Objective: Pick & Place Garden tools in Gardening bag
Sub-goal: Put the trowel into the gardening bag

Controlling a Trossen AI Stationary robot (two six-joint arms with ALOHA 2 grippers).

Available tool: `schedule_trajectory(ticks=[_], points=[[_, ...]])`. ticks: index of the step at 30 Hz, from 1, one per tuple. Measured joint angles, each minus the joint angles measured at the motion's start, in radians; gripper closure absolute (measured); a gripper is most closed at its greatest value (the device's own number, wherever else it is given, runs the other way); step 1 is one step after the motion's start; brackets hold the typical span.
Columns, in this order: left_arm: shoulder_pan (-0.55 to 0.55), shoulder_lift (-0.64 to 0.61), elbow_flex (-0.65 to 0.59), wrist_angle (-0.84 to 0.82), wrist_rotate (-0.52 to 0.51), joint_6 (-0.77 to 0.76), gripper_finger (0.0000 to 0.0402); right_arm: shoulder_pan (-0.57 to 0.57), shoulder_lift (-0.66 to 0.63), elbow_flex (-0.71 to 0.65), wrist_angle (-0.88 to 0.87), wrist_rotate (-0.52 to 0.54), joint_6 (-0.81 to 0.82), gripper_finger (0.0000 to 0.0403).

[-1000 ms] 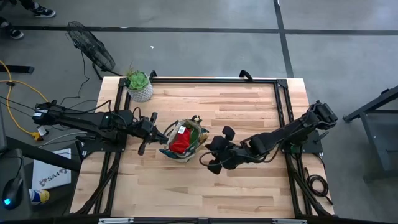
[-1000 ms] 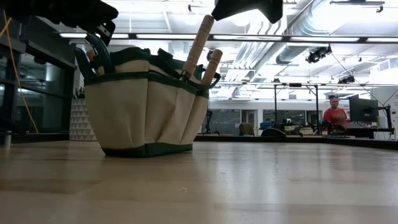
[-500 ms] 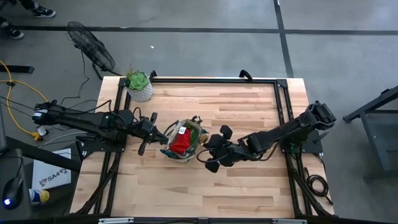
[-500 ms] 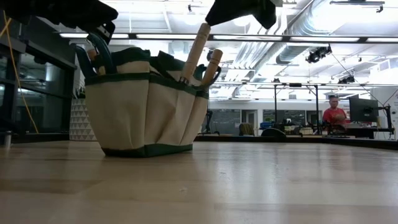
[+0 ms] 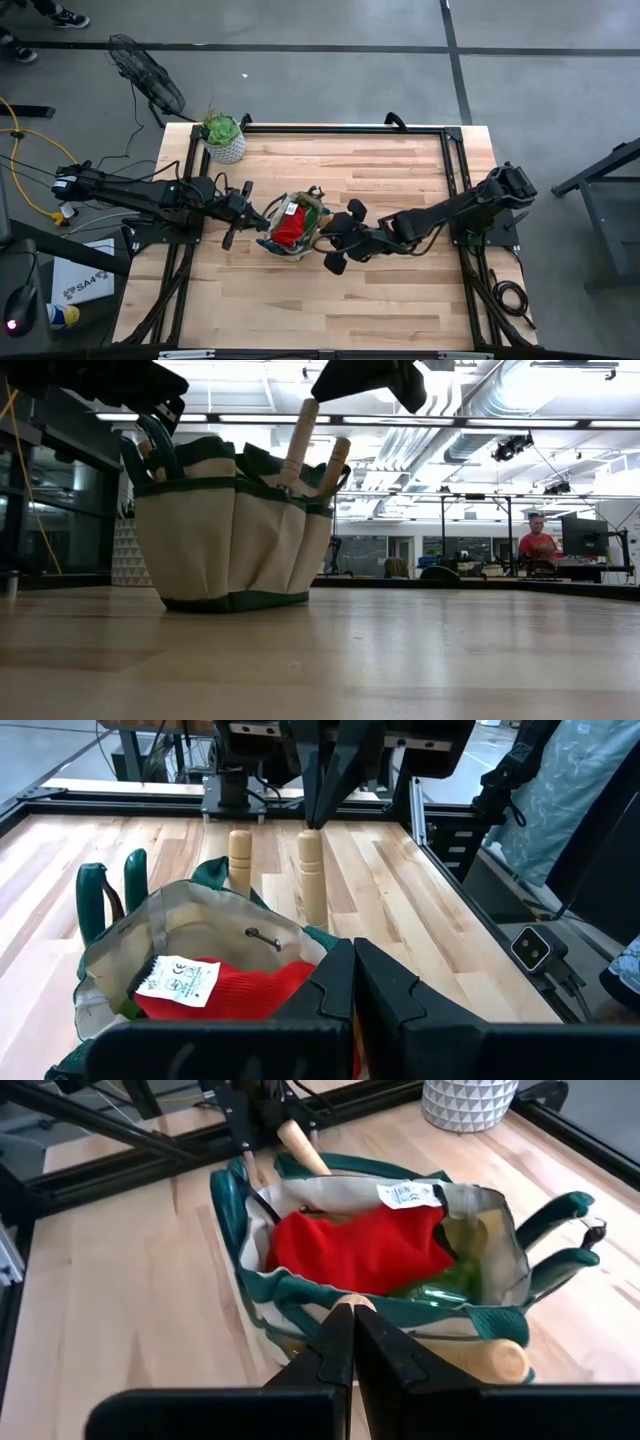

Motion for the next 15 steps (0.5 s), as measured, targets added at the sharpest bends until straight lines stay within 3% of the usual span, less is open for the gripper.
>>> schedule_trajectory(ticks=[15], points=[[0.000, 0.000, 0.000, 0.001, 0.000, 0.000, 0.0402, -0.018, 0.069, 0.002, 0.076, -0.099, 0.008, 0.0400]])
